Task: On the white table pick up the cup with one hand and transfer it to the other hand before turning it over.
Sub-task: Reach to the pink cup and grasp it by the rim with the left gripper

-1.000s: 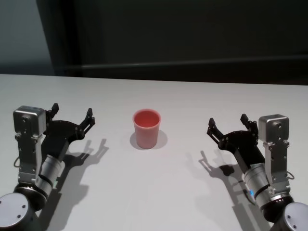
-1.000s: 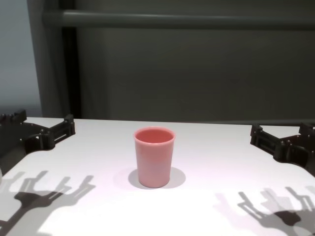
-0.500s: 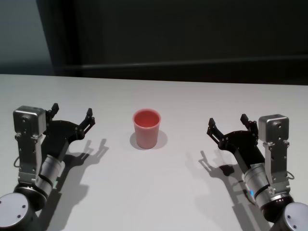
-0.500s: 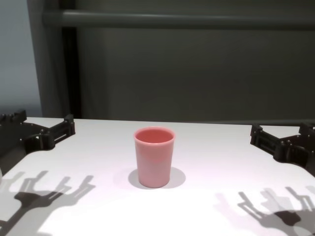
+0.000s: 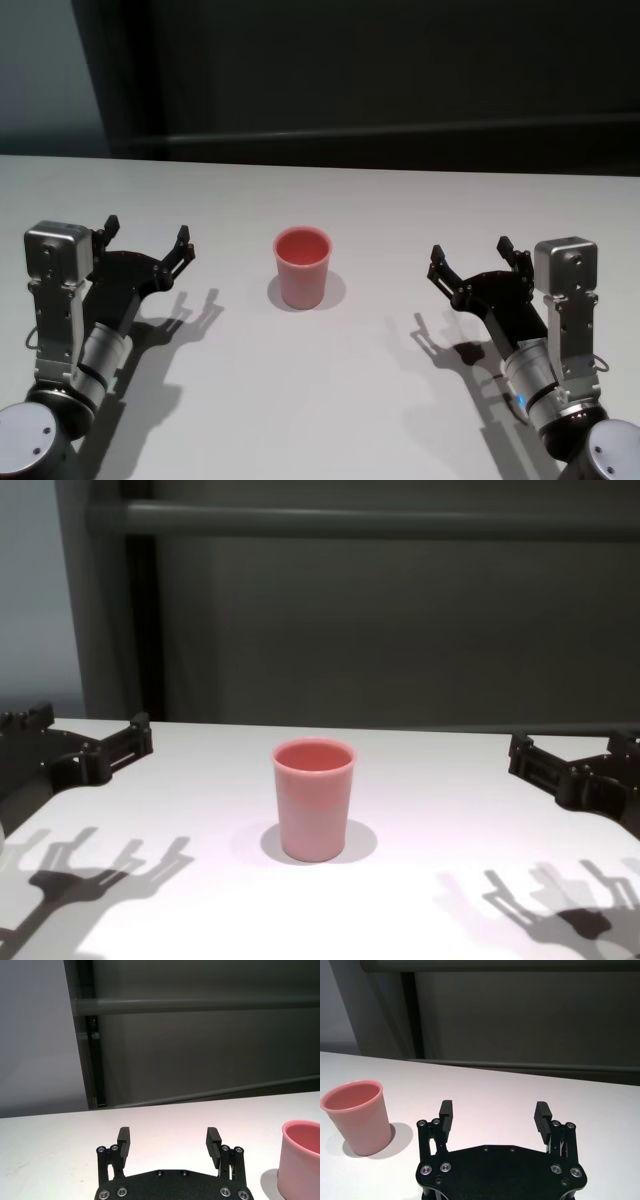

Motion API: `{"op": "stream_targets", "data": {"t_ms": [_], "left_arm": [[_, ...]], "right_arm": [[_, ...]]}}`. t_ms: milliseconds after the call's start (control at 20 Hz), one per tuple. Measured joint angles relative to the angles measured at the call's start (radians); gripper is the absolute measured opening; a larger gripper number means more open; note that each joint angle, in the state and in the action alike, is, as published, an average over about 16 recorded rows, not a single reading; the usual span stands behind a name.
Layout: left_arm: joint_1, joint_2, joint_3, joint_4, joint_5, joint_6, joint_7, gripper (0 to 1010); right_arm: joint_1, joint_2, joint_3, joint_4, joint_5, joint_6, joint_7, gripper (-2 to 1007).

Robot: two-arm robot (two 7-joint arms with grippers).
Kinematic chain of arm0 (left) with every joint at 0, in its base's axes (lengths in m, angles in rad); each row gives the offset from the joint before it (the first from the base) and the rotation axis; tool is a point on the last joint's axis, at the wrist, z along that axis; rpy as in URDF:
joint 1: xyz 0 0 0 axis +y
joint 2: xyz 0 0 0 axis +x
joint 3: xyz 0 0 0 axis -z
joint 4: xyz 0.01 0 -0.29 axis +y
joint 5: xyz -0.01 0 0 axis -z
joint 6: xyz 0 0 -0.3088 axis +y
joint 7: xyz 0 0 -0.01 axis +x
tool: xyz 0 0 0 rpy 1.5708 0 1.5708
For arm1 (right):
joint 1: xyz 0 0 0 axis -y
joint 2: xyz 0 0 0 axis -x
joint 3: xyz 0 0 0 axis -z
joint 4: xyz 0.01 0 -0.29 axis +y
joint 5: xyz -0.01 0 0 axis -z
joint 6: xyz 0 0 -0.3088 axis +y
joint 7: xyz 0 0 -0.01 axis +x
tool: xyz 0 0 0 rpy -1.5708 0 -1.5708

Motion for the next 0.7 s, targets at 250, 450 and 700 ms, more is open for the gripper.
{"op": "stream_targets", "data": {"t_ms": [250, 450, 700], "left_arm": [[0.0, 0.0, 0.0, 0.0, 0.0, 0.0, 0.0, 1003], [0.0, 0.0, 0.0, 0.0, 0.0, 0.0, 0.0, 1003], [0.0, 0.0, 0.0, 0.0, 0.0, 0.0, 0.0, 1003]], "right_arm": [[0.0, 0.0, 0.0, 0.0, 0.0, 0.0, 0.0, 1002], [0.0, 0.0, 0.0, 0.0, 0.0, 0.0, 0.0, 1002], [0.0, 0.0, 0.0, 0.0, 0.0, 0.0, 0.0, 1002]]}}
